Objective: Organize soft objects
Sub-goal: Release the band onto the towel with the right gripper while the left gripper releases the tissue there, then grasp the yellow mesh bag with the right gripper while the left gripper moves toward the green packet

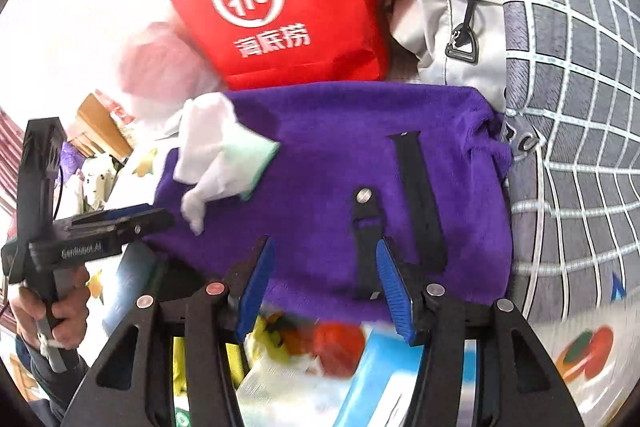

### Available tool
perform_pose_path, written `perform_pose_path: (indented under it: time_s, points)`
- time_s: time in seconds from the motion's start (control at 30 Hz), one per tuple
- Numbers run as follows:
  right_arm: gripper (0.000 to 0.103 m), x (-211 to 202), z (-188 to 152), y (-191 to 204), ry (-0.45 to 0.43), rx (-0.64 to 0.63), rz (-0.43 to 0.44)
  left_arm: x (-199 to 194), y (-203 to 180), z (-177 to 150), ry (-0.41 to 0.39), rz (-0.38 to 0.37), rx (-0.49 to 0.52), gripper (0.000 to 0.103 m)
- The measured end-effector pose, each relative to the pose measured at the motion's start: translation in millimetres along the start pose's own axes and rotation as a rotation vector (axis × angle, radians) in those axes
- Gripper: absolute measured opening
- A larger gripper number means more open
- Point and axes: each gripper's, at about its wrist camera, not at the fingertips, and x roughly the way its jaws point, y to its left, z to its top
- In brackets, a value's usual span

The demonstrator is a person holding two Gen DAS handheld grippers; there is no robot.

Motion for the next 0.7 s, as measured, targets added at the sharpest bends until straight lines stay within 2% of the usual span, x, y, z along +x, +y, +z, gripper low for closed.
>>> perform_pose_path:
  time_s: [0.13,0.27,0.5,0.7]
  points:
    - [0.053,-14.7,-26.9,18.8,-0.004,-0.016,0.02,-19.7,6.4,-16.1,-0.016,-0.013,-0.014,0.061]
    - [0.053,-12.5,-47.2,44.5,0.007,-0.066,0.051,-36.2,14.6,-32.4,-0.035,-0.022,-0.023,0.061]
    - [0.053,7.2,-74.0,85.5,0.078,-0.112,0.123,-46.8,37.4,-58.3,-0.037,0.019,-0.036,0.061]
    - [0.051,22.7,-86.0,111.5,0.106,-0.177,0.091,-55.0,54.6,-73.8,-0.043,0.014,-0.067,0.061]
